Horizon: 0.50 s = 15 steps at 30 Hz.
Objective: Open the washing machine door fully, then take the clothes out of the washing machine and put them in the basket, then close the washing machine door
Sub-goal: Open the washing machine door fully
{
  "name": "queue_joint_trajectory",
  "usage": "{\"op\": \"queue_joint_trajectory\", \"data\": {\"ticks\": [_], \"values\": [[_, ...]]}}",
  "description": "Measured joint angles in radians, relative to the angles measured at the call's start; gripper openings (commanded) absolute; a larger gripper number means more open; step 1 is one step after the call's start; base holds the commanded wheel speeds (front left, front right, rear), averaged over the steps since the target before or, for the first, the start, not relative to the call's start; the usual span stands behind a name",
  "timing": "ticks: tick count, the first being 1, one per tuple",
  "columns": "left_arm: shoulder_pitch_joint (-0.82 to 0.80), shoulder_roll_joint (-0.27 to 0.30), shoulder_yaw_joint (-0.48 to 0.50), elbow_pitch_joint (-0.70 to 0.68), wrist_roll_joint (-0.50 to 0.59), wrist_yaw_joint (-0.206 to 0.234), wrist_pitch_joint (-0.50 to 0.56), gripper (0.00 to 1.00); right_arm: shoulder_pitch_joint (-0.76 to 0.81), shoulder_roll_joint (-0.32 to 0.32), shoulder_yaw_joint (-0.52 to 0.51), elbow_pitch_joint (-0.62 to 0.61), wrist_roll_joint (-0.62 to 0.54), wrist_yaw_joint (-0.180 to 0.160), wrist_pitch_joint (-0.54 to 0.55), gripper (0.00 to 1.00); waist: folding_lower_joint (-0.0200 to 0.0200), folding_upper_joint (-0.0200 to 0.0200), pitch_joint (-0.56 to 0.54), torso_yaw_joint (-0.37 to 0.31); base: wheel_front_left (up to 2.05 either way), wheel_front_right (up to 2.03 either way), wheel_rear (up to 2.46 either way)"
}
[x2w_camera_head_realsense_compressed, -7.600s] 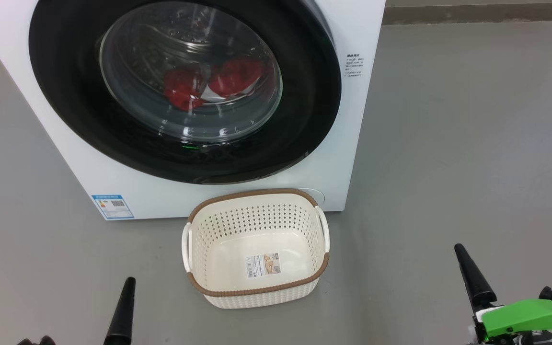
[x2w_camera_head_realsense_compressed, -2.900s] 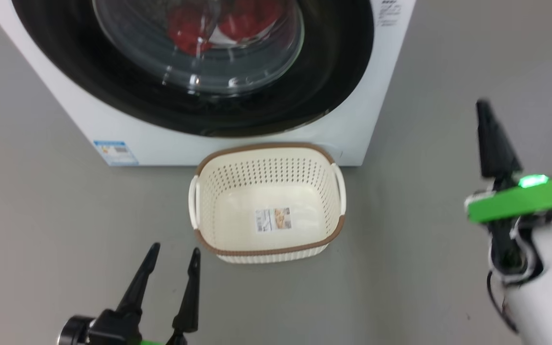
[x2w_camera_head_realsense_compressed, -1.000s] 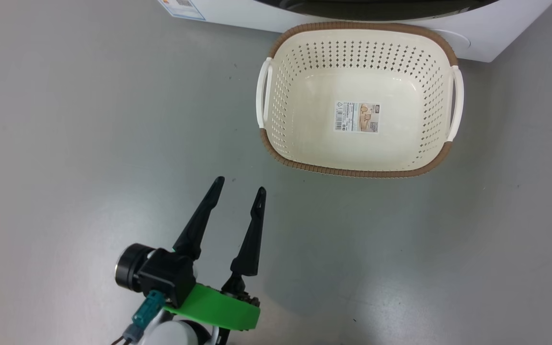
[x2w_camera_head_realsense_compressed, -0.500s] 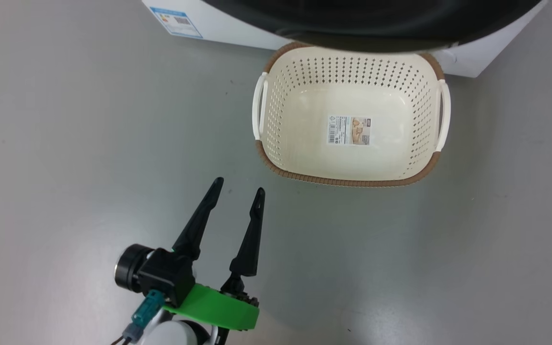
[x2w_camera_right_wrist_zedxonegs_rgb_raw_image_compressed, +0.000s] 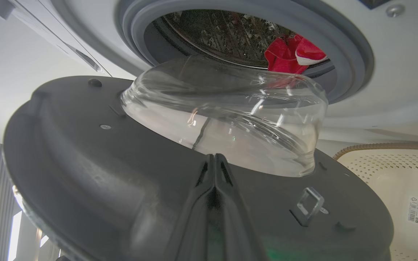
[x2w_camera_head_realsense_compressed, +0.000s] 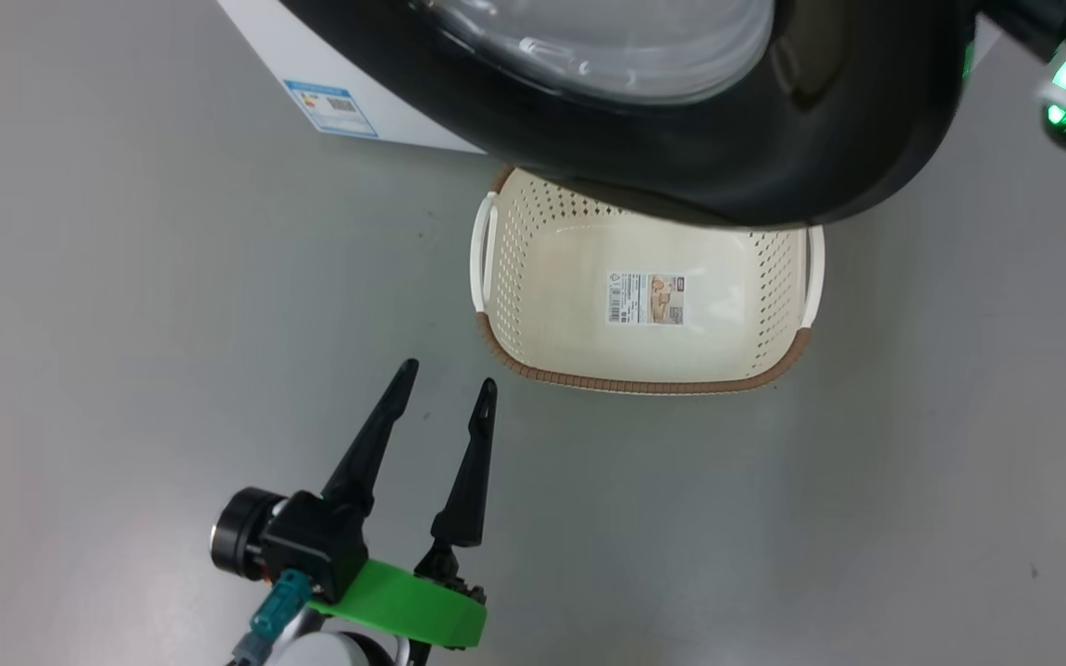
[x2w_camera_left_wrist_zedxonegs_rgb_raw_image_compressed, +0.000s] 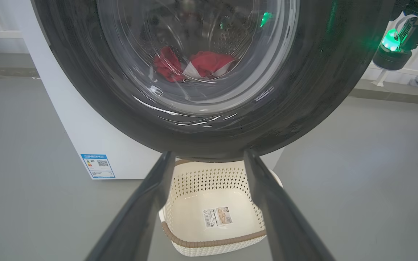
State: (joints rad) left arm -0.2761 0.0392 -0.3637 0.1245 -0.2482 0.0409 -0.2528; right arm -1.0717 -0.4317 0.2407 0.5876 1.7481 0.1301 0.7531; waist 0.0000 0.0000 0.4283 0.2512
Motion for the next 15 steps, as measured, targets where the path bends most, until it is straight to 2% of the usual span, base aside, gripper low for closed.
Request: {"op": "queue_joint_trajectory", "data": {"ticks": [15], "values": [[0.053, 0.001, 0.022, 0.011, 0.011, -0.025, 0.0, 1.0, 0.16, 0.063, 0.001, -0.113, -0.014, 0.0, 0.055, 0.0, 0.0, 0.0, -0.081, -0.026, 0.0, 0.0, 0.0]]}}
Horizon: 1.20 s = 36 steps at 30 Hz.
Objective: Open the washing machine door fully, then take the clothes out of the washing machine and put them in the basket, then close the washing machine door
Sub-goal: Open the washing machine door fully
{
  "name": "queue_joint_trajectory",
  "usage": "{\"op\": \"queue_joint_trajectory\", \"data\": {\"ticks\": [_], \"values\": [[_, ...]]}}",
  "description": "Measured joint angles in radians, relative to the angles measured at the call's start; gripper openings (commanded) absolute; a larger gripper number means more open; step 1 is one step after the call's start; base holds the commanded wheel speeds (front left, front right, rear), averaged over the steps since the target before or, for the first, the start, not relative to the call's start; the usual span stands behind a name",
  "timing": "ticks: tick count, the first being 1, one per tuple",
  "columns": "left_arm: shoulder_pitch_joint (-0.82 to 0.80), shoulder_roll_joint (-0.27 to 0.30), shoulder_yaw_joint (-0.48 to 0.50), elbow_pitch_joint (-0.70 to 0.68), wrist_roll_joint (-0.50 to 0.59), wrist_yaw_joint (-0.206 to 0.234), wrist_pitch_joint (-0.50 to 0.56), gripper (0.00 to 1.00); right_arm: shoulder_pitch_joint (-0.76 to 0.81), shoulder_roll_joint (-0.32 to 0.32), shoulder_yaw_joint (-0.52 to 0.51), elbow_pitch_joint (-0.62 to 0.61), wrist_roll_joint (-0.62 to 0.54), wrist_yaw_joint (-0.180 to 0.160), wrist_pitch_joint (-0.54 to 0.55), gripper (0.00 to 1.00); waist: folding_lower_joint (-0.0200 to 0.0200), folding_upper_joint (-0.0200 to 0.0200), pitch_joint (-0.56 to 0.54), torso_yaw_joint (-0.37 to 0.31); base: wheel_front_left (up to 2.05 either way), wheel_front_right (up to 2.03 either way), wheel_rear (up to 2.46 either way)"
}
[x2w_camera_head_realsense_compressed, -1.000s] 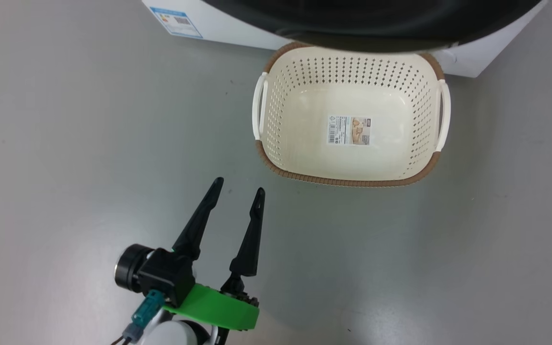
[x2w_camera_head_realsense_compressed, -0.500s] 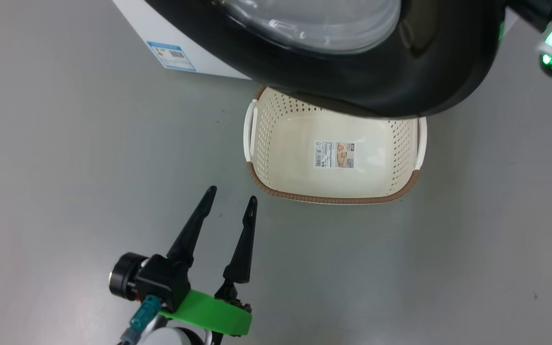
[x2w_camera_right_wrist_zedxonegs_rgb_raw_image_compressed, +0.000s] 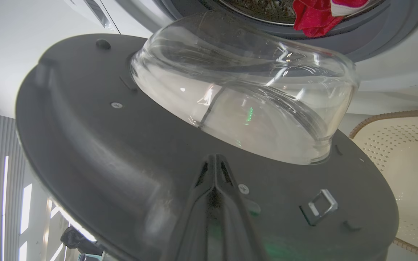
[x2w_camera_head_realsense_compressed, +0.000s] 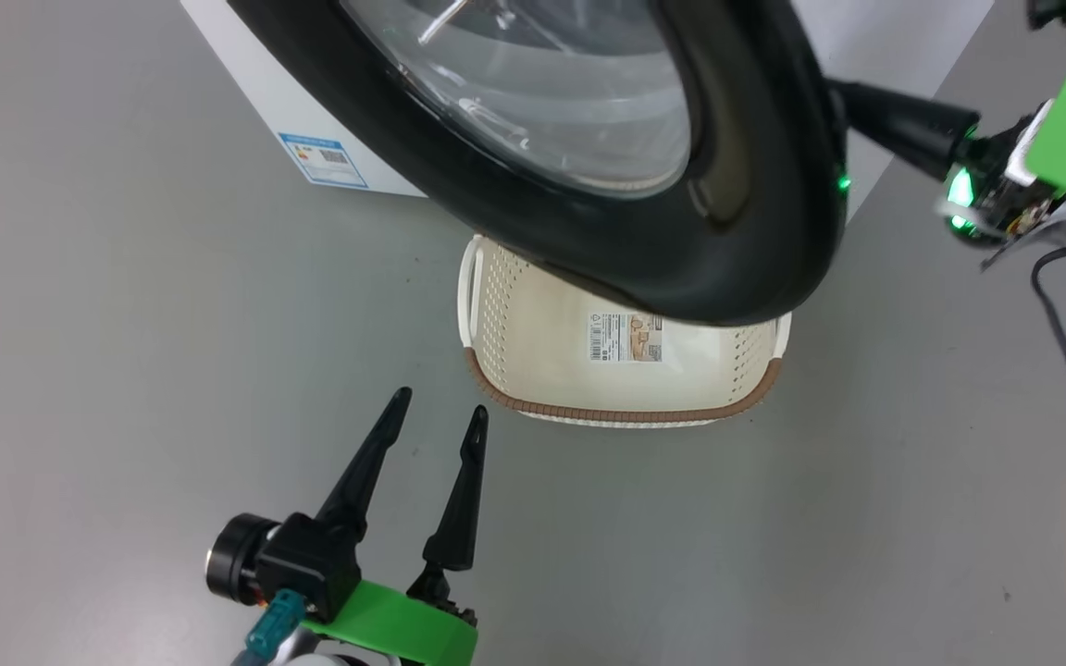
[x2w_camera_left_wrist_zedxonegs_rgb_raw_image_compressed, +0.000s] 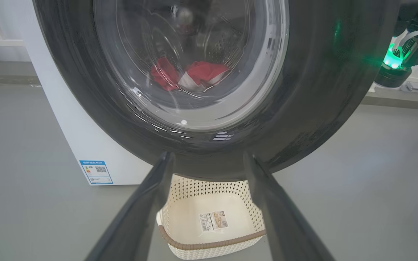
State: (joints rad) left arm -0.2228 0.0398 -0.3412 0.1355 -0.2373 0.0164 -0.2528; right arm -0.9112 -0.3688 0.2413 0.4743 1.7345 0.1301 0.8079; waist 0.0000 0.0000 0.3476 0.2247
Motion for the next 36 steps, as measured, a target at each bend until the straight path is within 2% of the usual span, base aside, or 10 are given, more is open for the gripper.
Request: {"op": "queue_joint_trajectory", "data": {"ticks": [10, 19, 20, 21, 22, 23, 24, 30, 36], "values": [[0.003, 0.0, 0.012, -0.001, 0.0, -0.008, 0.0, 1.0, 0.067, 0.033, 0.015, -0.068, -0.011, 0.0, 0.038, 0.0, 0.0, 0.0, -0.018, 0.0, 0.0, 0.0, 0.0], [0.003, 0.0, 0.015, -0.004, 0.0, -0.008, 0.0, 1.0, 0.074, 0.043, 0.005, -0.078, -0.042, 0.0, 0.035, 0.0, 0.0, 0.0, -0.016, 0.002, 0.0, 0.0, 0.0], [0.003, 0.0, 0.016, -0.004, 0.0, -0.008, 0.0, 1.0, 0.076, 0.044, 0.002, -0.078, -0.05, 0.0, 0.028, 0.04, 0.0, 0.0, -0.015, 0.002, 0.0, 0.0, 0.0], [0.003, 0.0, 0.017, -0.004, 0.0, -0.008, 0.0, 1.0, 0.08, 0.046, -0.001, -0.079, -0.059, 0.0, 0.02, 0.31, 0.0, 0.0, -0.015, 0.001, 0.0, 0.0, 0.0], [0.003, 0.0, 0.018, -0.004, 0.0, -0.008, 0.0, 1.0, 0.086, 0.048, -0.004, -0.079, -0.068, 0.0, 0.009, 0.46, 0.0, 0.0, -0.016, 0.001, 0.0, 0.0, 0.0], [0.003, 0.0, 0.02, -0.004, 0.0, -0.008, 0.0, 1.0, 0.091, 0.05, -0.007, -0.079, -0.075, 0.0, -0.002, 0.76, 0.0001, 0.0, -0.016, 0.0, 0.0, 0.0, 0.0], [0.003, 0.0, 0.021, -0.004, 0.0, -0.008, 0.0, 1.0, 0.093, 0.053, -0.008, -0.079, -0.077, 0.0, -0.012, 1.0, 0.0, 0.0, -0.017, -0.001, 0.0, 0.0, 0.0], [0.004, 0.0, 0.038, -0.003, 0.002, -0.008, 0.0, 1.0, 0.118, 0.058, -0.04, -0.076, -0.133, 0.0, -0.099, 1.0, 0.0, 0.0, -0.03, -0.012, 0.0, 0.0, 0.0], [0.019, 0.0, 0.066, 0.003, 0.009, -0.01, 0.0, 1.0, 0.209, 0.069, -0.07, -0.064, -0.136, 0.0, -0.154, 1.0, 0.0, 0.0, -0.045, -0.037, 0.0, 0.0, 0.0]]}}
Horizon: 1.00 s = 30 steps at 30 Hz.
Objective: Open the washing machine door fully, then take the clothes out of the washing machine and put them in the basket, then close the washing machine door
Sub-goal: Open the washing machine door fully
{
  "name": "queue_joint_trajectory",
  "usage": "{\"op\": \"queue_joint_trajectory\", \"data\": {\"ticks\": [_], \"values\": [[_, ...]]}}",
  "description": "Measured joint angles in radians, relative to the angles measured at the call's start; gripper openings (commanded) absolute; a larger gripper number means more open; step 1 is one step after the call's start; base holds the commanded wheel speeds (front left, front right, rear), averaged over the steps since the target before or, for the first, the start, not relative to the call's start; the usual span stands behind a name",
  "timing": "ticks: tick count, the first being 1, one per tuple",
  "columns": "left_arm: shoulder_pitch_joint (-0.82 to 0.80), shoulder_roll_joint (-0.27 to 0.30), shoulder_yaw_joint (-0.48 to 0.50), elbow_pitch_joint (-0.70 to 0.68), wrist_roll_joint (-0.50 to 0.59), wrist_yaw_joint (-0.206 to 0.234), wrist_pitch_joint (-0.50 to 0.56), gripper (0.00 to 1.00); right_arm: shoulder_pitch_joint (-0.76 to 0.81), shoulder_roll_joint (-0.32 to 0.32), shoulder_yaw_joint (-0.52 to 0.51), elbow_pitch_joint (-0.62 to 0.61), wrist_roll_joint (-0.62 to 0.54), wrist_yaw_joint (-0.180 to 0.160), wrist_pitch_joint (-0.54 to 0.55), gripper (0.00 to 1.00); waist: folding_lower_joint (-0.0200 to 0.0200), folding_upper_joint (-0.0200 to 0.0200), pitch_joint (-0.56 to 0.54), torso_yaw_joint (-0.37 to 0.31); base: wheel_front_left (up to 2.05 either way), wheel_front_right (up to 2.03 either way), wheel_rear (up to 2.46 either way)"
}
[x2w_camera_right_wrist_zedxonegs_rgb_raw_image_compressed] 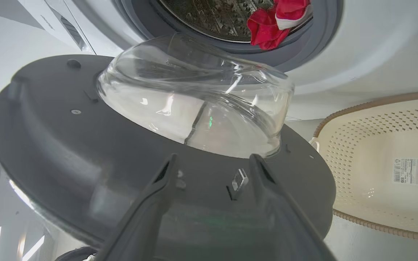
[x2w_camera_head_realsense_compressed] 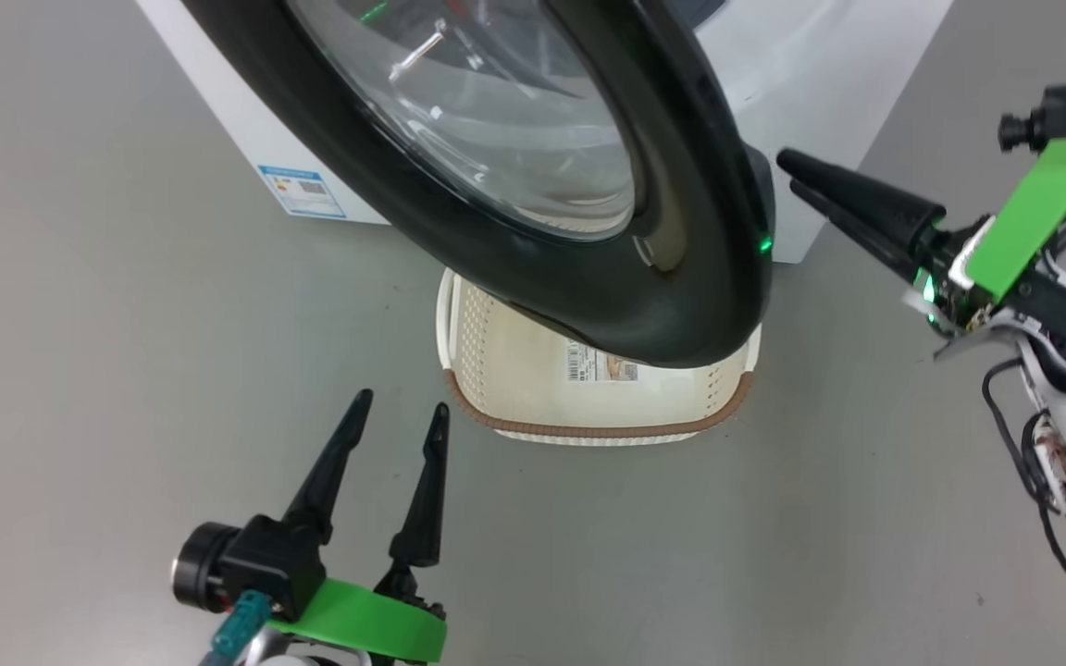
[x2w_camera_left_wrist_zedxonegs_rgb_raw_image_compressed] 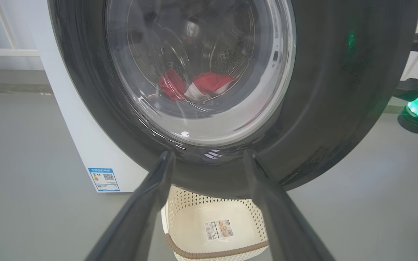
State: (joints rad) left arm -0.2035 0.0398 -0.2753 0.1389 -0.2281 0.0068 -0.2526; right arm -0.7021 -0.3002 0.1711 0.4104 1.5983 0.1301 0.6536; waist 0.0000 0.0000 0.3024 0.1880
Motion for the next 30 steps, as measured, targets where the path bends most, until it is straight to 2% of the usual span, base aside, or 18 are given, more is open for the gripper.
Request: {"op": "queue_joint_trajectory", "data": {"ticks": [16, 30], "values": [[0.042, 0.001, 0.08, 0.019, 0.017, -0.018, 0.0, 1.0, 0.218, 0.022, 0.0, 0.016, -0.058, 0.0, -0.105, 1.0, 0.0, 0.0, -0.043, -0.073, 0.0, 0.0, 0.0], [0.065, 0.0, 0.113, 0.039, 0.021, -0.034, 0.0, 1.0, 0.375, 0.034, 0.066, 0.009, -0.115, 0.0, -0.252, 1.0, 0.0, 0.0, -0.072, -0.116, 0.0, 0.0, 0.0]]}}
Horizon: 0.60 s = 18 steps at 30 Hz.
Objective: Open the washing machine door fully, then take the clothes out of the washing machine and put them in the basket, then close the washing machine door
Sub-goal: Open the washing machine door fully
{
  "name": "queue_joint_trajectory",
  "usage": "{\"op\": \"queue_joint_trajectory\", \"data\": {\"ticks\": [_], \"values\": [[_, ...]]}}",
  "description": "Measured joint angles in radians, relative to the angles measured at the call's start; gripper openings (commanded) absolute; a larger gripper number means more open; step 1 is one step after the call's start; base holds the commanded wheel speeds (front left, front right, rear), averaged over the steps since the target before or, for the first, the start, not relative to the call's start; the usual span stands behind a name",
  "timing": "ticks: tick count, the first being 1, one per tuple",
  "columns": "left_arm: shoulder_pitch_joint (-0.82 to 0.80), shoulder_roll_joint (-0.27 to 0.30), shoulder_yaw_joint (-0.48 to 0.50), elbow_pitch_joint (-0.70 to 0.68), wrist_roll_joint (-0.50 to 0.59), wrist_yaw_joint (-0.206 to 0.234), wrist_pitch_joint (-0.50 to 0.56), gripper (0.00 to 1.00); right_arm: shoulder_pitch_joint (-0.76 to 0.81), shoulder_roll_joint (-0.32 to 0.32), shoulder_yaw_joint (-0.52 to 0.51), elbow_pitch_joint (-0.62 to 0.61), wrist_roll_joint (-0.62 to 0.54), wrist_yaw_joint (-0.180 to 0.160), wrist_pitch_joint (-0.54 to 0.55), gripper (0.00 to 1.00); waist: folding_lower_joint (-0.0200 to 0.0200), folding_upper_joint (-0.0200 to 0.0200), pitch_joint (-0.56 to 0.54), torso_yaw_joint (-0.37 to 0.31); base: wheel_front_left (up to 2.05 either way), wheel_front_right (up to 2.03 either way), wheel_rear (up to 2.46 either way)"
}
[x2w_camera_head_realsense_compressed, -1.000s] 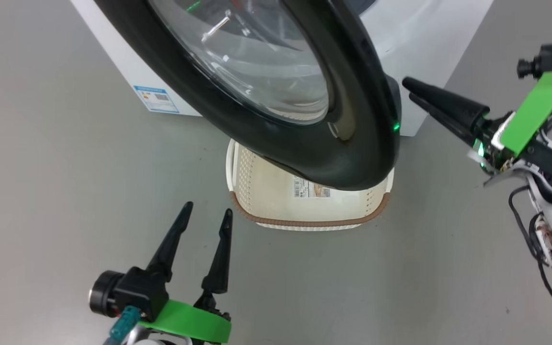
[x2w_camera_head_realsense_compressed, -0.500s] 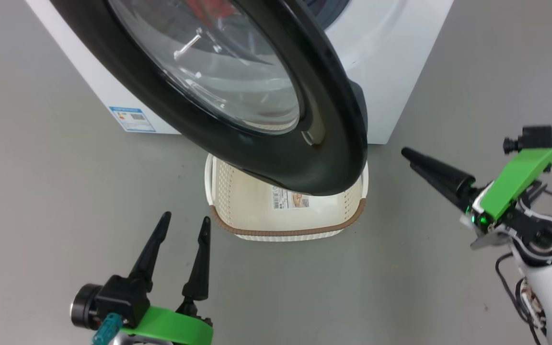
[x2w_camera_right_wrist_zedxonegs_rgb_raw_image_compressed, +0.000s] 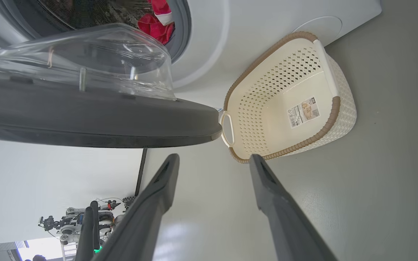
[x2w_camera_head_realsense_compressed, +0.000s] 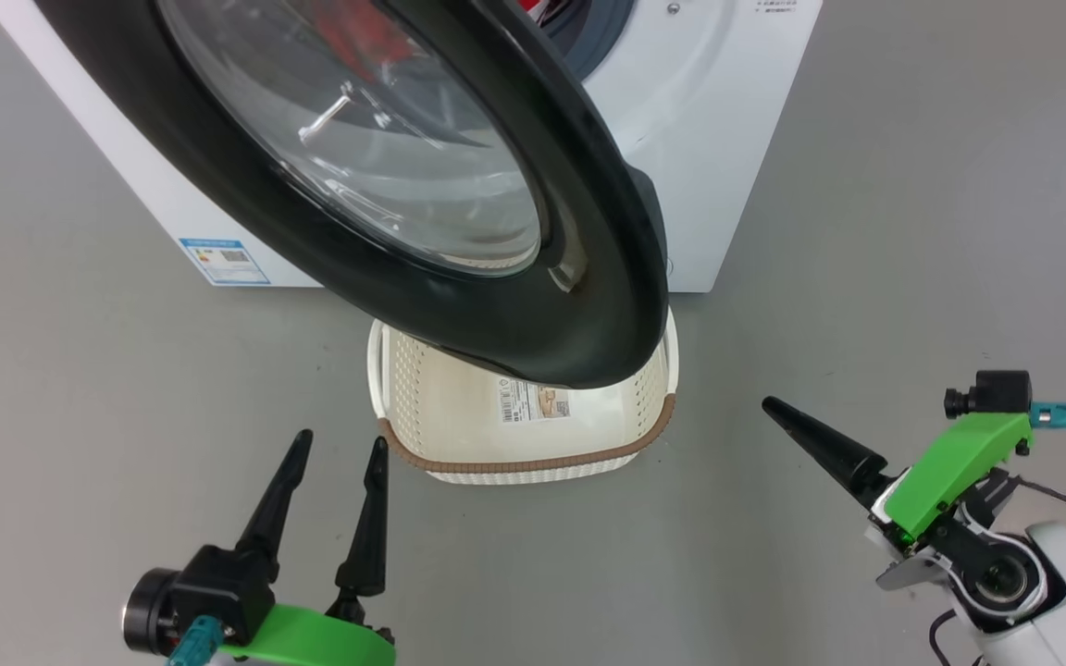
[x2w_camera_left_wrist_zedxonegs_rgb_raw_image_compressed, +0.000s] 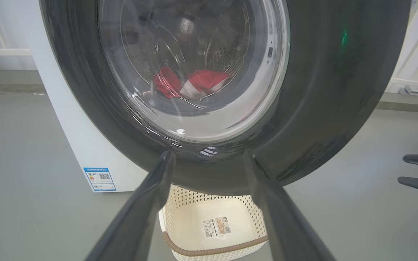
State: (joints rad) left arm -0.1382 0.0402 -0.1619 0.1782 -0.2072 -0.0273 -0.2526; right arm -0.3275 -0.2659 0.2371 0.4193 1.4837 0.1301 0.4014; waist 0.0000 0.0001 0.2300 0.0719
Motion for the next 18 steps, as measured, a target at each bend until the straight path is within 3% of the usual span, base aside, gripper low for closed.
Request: {"op": "queue_joint_trajectory", "data": {"ticks": [9, 18], "values": [[0.012, 0.0, 0.009, 0.014, 0.004, -0.008, 0.0, 1.0, 0.06, -0.035, 0.076, -0.039, -0.089, 0.0, -0.223, 1.0, -0.0001, 0.0, -0.018, -0.009, 0.0, 0.0, 0.0], [0.022, 0.0, 0.016, 0.022, 0.004, -0.01, 0.0, 1.0, 0.08, -0.112, 0.241, -0.038, -0.182, 0.0, -0.471, 1.0, 0.0, 0.0, -0.031, -0.013, 0.0, 0.0, 0.0]]}}
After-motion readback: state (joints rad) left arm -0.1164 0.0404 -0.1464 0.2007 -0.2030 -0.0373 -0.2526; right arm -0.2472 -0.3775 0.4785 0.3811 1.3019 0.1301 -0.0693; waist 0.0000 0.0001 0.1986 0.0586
